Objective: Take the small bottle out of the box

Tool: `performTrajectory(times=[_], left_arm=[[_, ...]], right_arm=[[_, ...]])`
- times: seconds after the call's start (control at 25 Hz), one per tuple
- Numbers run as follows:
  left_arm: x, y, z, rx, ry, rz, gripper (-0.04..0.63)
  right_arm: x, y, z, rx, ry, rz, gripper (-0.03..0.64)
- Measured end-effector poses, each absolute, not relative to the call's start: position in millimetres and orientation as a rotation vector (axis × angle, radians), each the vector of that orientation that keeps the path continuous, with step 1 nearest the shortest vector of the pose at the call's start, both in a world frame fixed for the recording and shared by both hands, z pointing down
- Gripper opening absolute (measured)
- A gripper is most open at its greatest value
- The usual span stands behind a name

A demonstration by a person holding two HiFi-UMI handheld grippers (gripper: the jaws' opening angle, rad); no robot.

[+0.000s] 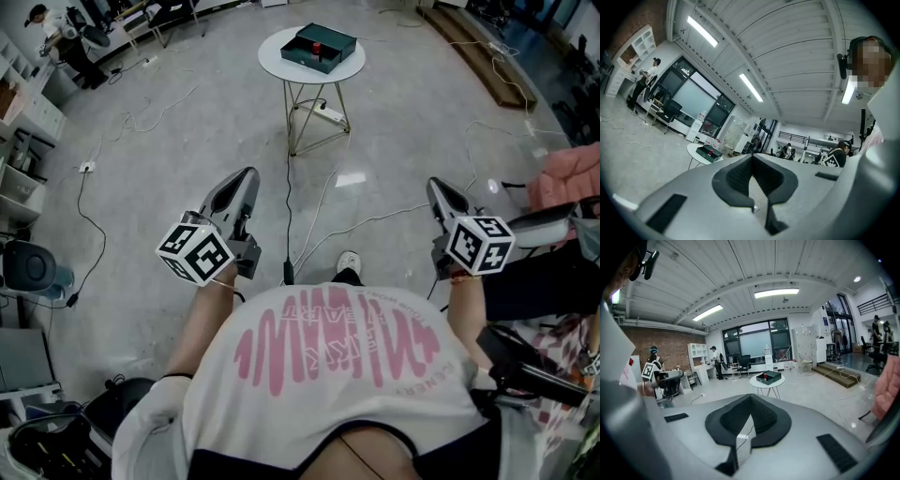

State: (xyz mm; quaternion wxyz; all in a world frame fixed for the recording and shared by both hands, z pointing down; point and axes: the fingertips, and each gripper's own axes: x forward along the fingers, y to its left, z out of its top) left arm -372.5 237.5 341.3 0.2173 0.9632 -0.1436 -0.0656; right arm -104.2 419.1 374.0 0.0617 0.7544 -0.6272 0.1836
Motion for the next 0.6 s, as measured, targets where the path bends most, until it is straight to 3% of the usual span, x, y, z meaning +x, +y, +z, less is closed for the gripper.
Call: performTrajectory(times=[0.6], left_arm=[[-310.2,151.0,348.5,2.643,-0.498,-0.153,0.008]], right_arm=[[-29.4,313.9,380.8,2.242,-2.019,0.558,0.003]])
